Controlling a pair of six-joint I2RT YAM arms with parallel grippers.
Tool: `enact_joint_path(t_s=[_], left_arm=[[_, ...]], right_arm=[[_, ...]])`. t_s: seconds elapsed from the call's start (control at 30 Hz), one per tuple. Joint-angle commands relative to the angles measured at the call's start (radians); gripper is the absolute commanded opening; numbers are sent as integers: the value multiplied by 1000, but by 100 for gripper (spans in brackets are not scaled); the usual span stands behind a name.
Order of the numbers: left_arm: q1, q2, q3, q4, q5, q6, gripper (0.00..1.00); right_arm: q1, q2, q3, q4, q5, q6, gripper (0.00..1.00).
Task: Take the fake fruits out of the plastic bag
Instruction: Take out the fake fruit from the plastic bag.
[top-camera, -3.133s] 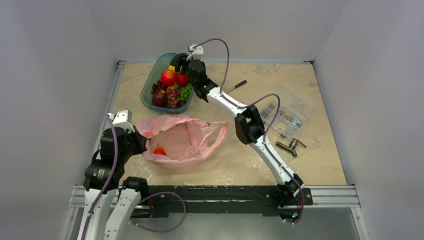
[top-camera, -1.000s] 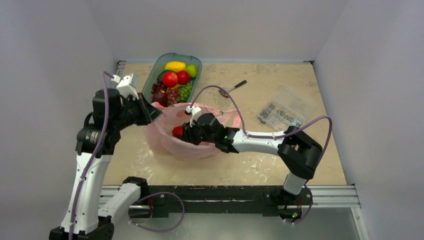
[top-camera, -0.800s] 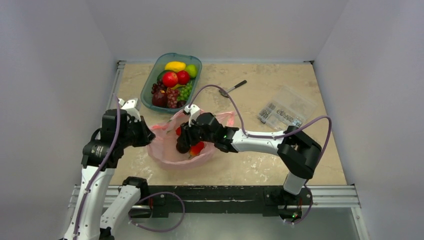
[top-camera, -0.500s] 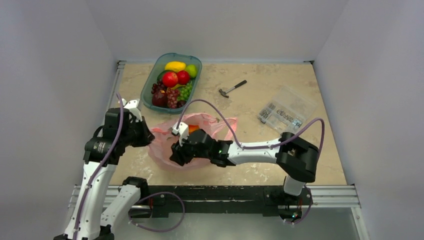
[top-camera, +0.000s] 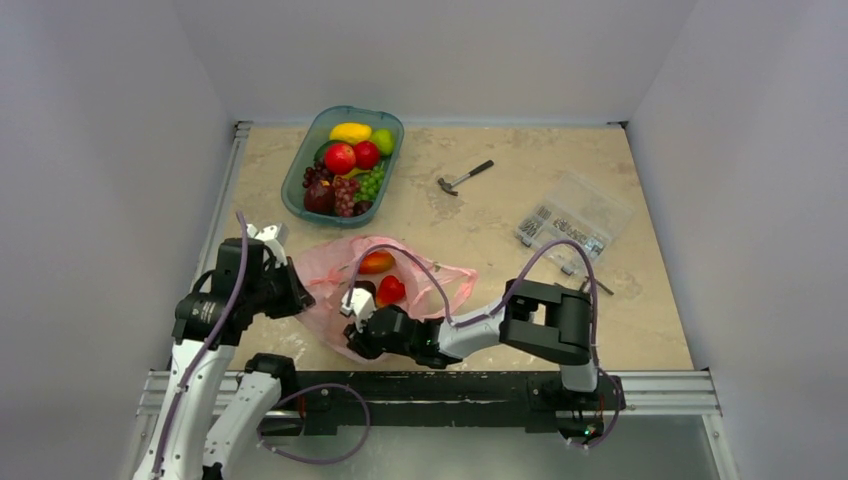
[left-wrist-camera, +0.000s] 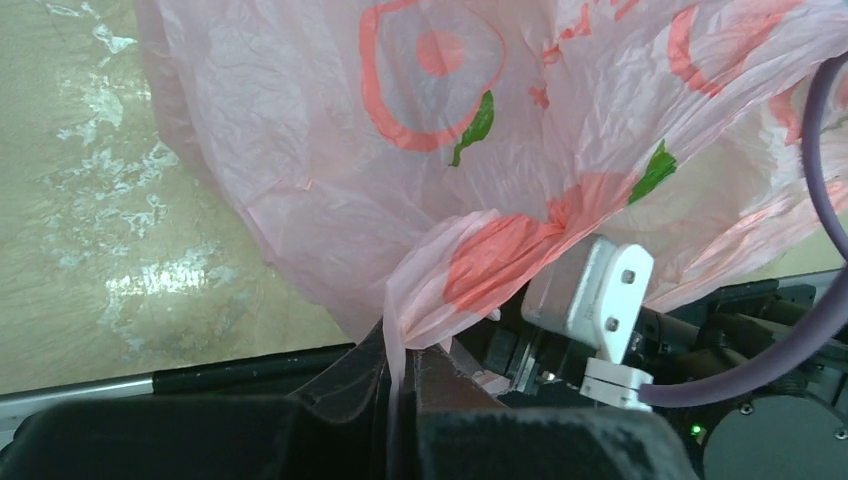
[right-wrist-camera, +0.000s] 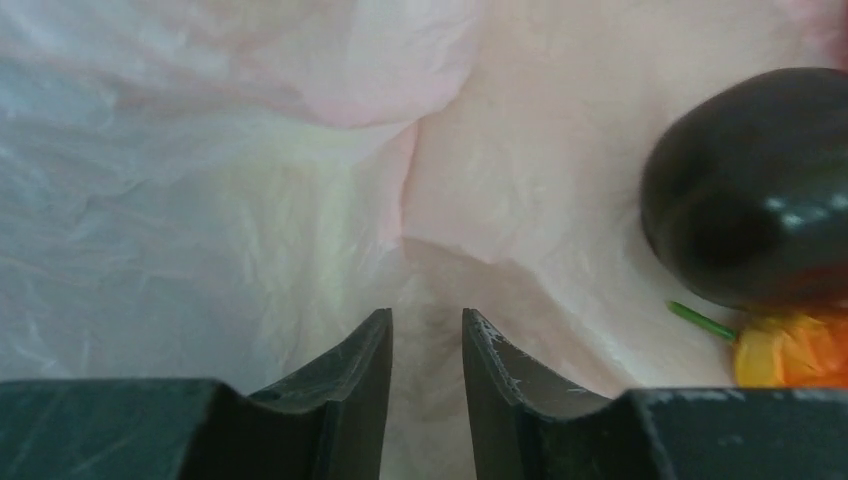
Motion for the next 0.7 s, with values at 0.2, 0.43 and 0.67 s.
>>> enact_joint_path(t_s=[0.2,0.43,0.67], left_arm=[[-3,39,3,8,15,-5,0],[-4,8,-13,30,2,-23,0],[-4,12,-14,30,-2,-25,0]], right_arm=[[-12,-282,5,-166,223,-25,56],[-50,-316,-9,-244,327,-25,83],[-77,-247,40,-330,422,-42,84]])
